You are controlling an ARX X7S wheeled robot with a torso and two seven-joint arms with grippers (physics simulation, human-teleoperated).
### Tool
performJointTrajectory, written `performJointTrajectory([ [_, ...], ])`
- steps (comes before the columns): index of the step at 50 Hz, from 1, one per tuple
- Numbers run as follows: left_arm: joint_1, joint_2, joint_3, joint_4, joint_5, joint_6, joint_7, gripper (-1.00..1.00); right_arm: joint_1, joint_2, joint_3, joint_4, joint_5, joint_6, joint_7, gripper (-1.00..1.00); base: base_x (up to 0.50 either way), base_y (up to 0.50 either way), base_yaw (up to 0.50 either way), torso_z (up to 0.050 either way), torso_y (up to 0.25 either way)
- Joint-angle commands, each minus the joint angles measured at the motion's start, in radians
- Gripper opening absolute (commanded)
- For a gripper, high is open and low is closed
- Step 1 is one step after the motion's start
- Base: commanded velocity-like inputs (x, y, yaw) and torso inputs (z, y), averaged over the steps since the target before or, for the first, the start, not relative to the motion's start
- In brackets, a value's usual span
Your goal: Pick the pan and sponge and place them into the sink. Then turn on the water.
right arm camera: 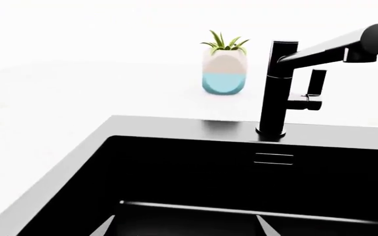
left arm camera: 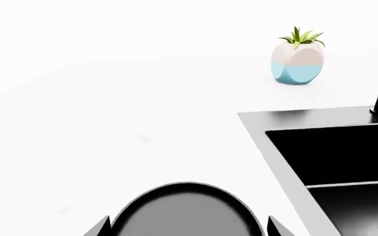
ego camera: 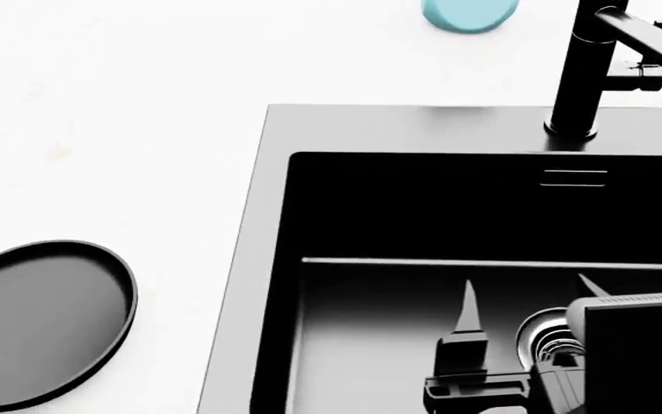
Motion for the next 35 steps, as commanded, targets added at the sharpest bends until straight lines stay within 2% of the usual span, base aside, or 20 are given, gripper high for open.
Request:
performJointTrajectory([
  [1, -0.137, -0.255, 0.058, -0.029, -0.589, -0.033, -0.392, 1.0, 0.008, -0.006, -0.018, 0.012, -0.01, -0.006, -0.011, 1.0, 0.0, 0.0, 0.0, 0.0, 0.0],
  [2, -0.131, -0.262, 0.05, -0.026, -0.616, -0.011, -0.411, 1.0, 0.005, -0.006, -0.019, 0.012, -0.012, -0.009, -0.012, 1.0, 0.0, 0.0, 0.0, 0.0, 0.0],
  [3, -0.099, -0.309, 0.05, -0.03, -0.682, -0.001, -0.434, 1.0, 0.004, -0.007, -0.019, 0.015, -0.012, -0.011, -0.014, 1.0, 0.0, 0.0, 0.0, 0.0, 0.0],
  [4, -0.107, -0.312, 0.064, -0.024, -0.682, 0.0, -0.444, 1.0, 0.006, -0.005, -0.019, 0.015, -0.012, -0.009, -0.014, 1.0, 0.0, 0.0, 0.0, 0.0, 0.0],
  [7, -0.044, -0.384, 0.019, -0.019, -0.804, 0.033, -0.476, 1.0, -0.002, -0.001, -0.012, 0.01, -0.01, -0.012, -0.012, 1.0, 0.0, 0.0, 0.0, 0.0, 0.0],
  [11, -0.001, -0.443, -0.001, -0.007, -0.886, 0.074, -0.54, 1.0, -0.017, -0.006, -0.016, 0.016, -0.018, -0.025, -0.016, 1.0, 0.0, 0.0, 0.0, 0.0, 0.0],
  [13, 0.062, -0.448, -0.065, -0.011, -0.922, 0.057, -0.552, 1.0, -0.016, -0.005, -0.015, 0.017, -0.017, -0.025, -0.016, 1.0, 0.0, 0.0, 0.0, 0.0, 0.0],
  [14, 0.075, -0.436, -0.046, -0.015, -0.914, 0.06, -0.56, 1.0, -0.015, -0.004, -0.013, 0.016, -0.015, -0.024, -0.016, 1.0, 0.0, 0.0, 0.0, 0.0, 0.0],
  [16, 0.167, -0.393, -0.148, -0.03, -0.931, 0.013, -0.556, 1.0, -0.011, -0.004, -0.009, 0.02, -0.01, -0.025, -0.018, 1.0, 0.0, 0.0, 0.0, 0.0, 0.0],
  [20, 0.234, -0.356, -0.25, -0.03, -0.934, -0.038, -0.55, 1.0, -0.006, -0.003, -0.013, 0.021, -0.01, -0.022, -0.018, 1.0, 0.0, 0.0, 0.0, 0.0, 0.0],
  [21, 0.229, -0.365, -0.236, -0.029, -0.933, -0.027, -0.559, 1.0, -0.006, -0.003, -0.014, 0.02, -0.011, -0.022, -0.018, 1.0, 0.0, 0.0, 0.0, 0.0, 0.0],
  [23, 0.284, -0.358, -0.333, -0.041, -0.964, -0.078, -0.556, 1.0, -0.006, -0.004, -0.016, 0.021, -0.011, -0.022, -0.017, 1.0, 0.0, 0.0, 0.0, 0.0, 0.0],
  [24, 0.287, -0.353, -0.342, -0.046, -0.962, -0.087, -0.55, 1.0, -0.006, -0.004, -0.016, 0.019, -0.011, -0.021, -0.016, 1.0, 0.0, 0.0, 0.0, 0.0, 0.0],
  [26, 0.276, -0.334, -0.318, -0.065, -0.925, -0.101, -0.533, 1.0, -0.005, -0.005, -0.017, 0.016, -0.009, -0.02, -0.015, 1.0, 0.0, 0.0, 0.0, 0.0, 0.0],
  [27, 0.244, -0.327, -0.263, -0.073, -0.895, -0.085, -0.53, 1.0, -0.004, -0.005, -0.018, 0.018, -0.009, -0.02, -0.016, 1.0, 0.0, 0.0, 0.0, 0.0, 0.0],
  [33, 0.211, -0.312, -0.215, -0.13, -0.845, -0.112, -0.477, 1.0, -0.023, -0.002, -0.013, 0.017, -0.01, -0.029, -0.017, 1.0, 0.0, 0.0, 0.0, 0.0, 0.0],
  [35, 0.152, -0.321, -0.129, -0.156, -0.815, -0.097, -0.47, 1.0, -0.032, -0.004, -0.014, 0.018, -0.013, -0.035, -0.019, 1.0, 0.0, 0.0, 0.0, 0.0, 0.0],
])
